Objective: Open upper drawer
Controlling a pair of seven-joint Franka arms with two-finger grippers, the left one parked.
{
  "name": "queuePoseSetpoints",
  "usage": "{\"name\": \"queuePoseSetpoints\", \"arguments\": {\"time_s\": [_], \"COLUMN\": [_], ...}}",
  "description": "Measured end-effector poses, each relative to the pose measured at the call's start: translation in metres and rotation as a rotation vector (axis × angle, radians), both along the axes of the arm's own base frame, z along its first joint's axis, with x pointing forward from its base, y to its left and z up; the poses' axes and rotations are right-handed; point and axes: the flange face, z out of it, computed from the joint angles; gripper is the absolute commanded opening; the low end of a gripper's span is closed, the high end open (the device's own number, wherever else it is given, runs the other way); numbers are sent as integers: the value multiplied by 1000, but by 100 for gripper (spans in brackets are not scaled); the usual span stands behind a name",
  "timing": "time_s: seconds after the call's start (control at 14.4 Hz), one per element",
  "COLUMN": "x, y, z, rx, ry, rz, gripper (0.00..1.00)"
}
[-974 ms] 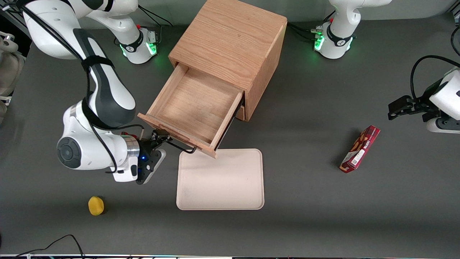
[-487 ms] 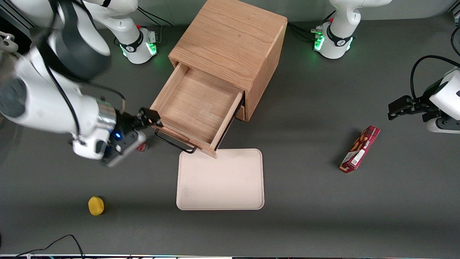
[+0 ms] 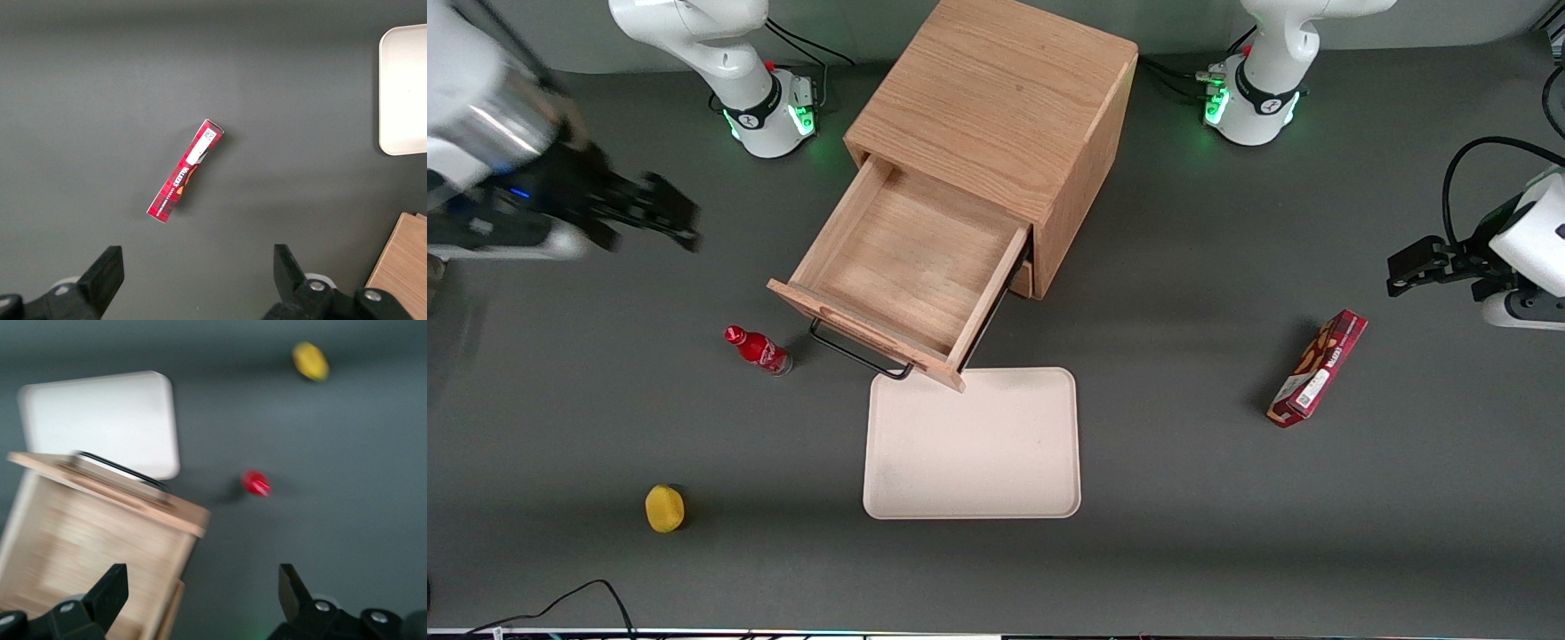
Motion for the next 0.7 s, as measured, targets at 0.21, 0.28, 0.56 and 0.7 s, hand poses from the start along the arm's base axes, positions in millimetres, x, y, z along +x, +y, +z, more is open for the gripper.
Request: {"name": "queuePoseSetpoints", "arguments": {"time_s": [0.21,0.28,0.56,0.7], "x": [-28,-38,-86,-91], "y": [-55,-64,-81,-89], "z": [-12,-24,-64,-56], "rx": [-26,-25,-23,-9], "ry": [18,-3,-42,-67], "rz": [-78,-90,-69,-55], "gripper": [100,100,100,100]}}
